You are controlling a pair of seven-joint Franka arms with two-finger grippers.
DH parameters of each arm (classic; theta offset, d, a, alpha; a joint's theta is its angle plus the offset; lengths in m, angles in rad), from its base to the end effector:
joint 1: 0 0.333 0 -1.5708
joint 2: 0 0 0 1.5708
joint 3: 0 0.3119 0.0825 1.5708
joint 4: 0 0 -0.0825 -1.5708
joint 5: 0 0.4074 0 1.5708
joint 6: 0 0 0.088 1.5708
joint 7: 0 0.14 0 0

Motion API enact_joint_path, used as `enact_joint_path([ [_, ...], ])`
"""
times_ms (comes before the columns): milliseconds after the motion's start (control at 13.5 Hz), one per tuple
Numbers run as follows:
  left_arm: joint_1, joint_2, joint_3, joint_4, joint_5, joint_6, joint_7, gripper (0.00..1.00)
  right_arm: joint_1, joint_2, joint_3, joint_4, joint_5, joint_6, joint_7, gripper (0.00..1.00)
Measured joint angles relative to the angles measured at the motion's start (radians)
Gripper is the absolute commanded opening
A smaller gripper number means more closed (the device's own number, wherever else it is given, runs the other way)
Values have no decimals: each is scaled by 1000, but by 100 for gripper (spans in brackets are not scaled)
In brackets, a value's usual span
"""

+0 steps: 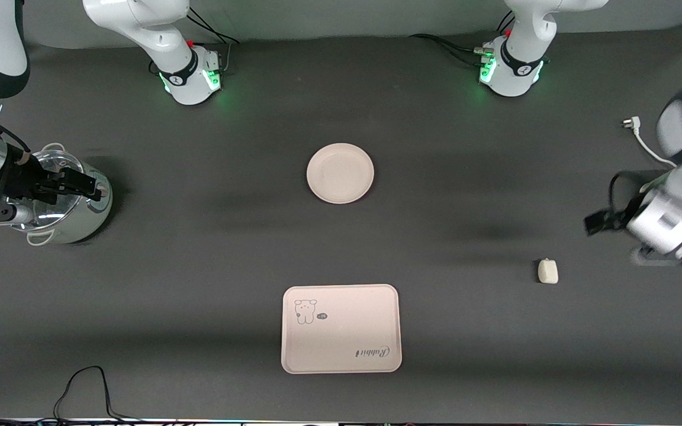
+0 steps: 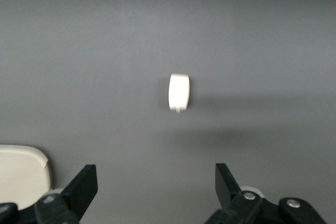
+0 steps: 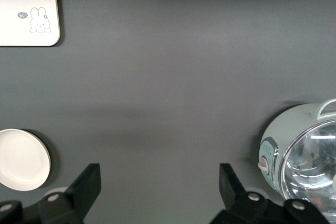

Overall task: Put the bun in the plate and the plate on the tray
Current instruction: 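Lower the left gripper onto the small white bun and grasp it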

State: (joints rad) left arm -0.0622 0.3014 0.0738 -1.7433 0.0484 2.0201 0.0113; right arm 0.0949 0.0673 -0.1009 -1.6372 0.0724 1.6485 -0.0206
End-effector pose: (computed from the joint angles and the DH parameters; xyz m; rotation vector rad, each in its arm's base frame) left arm 0.6560 0.0093 0.3524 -3.0761 0.0374 0.0380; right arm 0.5981 0.0074 0.5219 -3.0745 -0.0108 0.0842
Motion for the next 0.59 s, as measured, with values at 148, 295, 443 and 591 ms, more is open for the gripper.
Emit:
enact_joint_path([
  [148, 0, 147, -2, -33, 0, 194, 3, 100, 0, 1, 1, 0, 0, 0, 0, 100],
  [295, 1, 241, -3, -89, -1, 365, 3, 100, 0, 2, 2, -1, 0, 0, 0, 100],
  [443, 7, 276, -2, -141, -1, 486, 5, 100, 3, 13, 7, -4, 0, 1, 0, 100],
  [591, 9, 287, -2, -155, -1, 511, 6, 75, 9, 39, 16, -7, 7, 2, -11, 100],
])
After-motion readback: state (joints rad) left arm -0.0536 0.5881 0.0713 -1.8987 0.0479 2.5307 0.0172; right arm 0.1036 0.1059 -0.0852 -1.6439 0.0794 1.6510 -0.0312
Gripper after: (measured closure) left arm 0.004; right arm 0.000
